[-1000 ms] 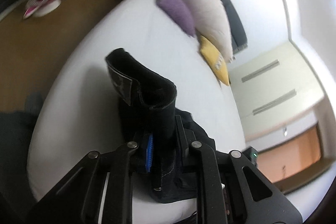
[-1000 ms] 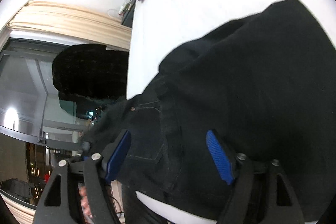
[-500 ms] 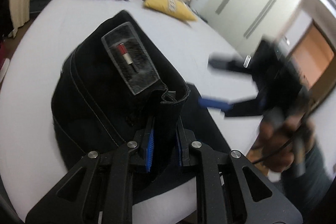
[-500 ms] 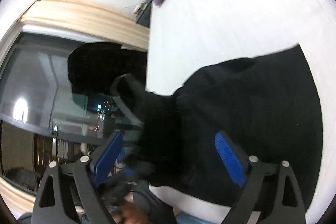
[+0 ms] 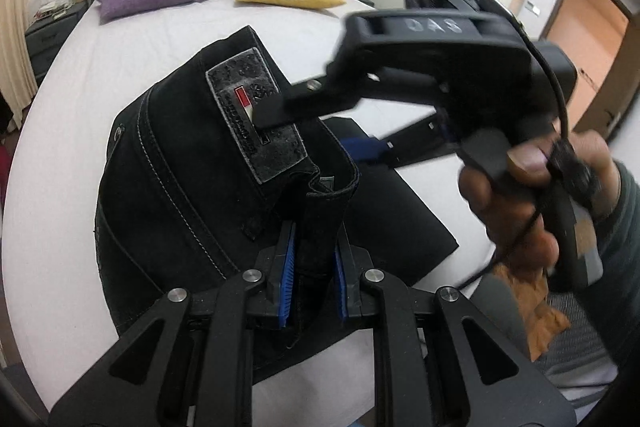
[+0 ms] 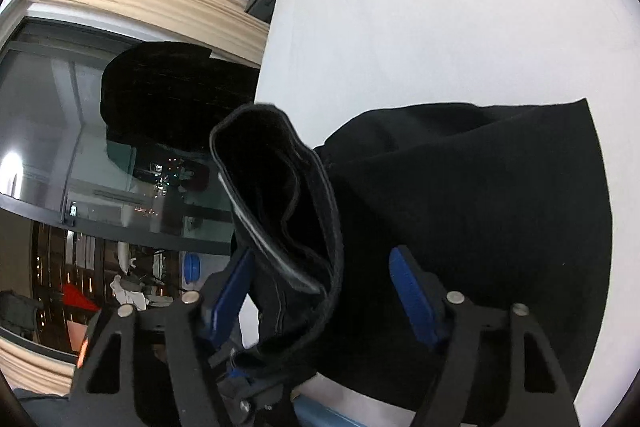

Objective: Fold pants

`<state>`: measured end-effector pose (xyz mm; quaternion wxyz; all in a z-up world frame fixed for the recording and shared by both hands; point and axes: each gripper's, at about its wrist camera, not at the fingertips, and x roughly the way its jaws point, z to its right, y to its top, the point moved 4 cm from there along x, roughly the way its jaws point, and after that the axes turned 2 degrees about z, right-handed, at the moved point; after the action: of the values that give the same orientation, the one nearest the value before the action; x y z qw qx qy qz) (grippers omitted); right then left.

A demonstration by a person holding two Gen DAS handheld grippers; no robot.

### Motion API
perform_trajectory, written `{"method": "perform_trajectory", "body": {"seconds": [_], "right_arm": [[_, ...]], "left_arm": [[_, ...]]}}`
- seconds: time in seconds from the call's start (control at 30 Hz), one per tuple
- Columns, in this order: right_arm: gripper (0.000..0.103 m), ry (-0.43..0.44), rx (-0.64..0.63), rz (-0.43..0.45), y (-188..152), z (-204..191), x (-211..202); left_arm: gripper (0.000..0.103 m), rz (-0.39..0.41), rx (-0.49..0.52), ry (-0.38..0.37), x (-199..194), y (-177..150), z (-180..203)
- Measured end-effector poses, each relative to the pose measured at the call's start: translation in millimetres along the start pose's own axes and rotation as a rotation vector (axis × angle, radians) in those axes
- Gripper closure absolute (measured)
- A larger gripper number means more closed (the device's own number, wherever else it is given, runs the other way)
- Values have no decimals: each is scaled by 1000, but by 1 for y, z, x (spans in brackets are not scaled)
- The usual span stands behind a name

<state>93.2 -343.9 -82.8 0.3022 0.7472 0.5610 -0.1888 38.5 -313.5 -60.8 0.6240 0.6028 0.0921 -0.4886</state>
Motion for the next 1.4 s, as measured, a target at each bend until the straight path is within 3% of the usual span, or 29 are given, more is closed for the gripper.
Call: {"method": "perform_trajectory", "body": {"seconds": [0.03, 0.1, 0.27, 0.43, 0.63, 0.83, 0.93, 1.1, 1.27, 1.4], "right_arm": [[44, -9, -18, -1, -2, -1, -2], [69, -26, -51, -1, -3, -2, -3], [79, -63, -41, 32, -4, 14, -20], [83, -89, -5, 74, -7, 47, -48], [83, -121, 29, 100, -5, 80, -63], [84, -120, 67, 131, -12, 97, -65], [95, -135, 99, 162, -18, 113, -71], [96, -179, 209, 189, -31, 148, -81], [96, -93, 143, 232, -26, 113, -93], [92, -21, 43, 211, -6, 70, -82]], "left_arm": [[88, -7, 13, -2, 2, -3, 4], [88, -17, 34, -6, 5, -7, 9], [88, -30, 98, -41, 13, -15, 38], [88, -58, 180, -78, 36, -17, 73], [88, -85, 211, -106, 67, -14, 102], [88, -111, 211, -124, 87, -18, 107], [88, -135, 194, -128, 95, -25, 104], [86, -144, 171, -143, 98, -29, 100], [76, -170, 82, -189, 81, -26, 88], [75, -141, 50, -250, 50, -25, 84]]}}
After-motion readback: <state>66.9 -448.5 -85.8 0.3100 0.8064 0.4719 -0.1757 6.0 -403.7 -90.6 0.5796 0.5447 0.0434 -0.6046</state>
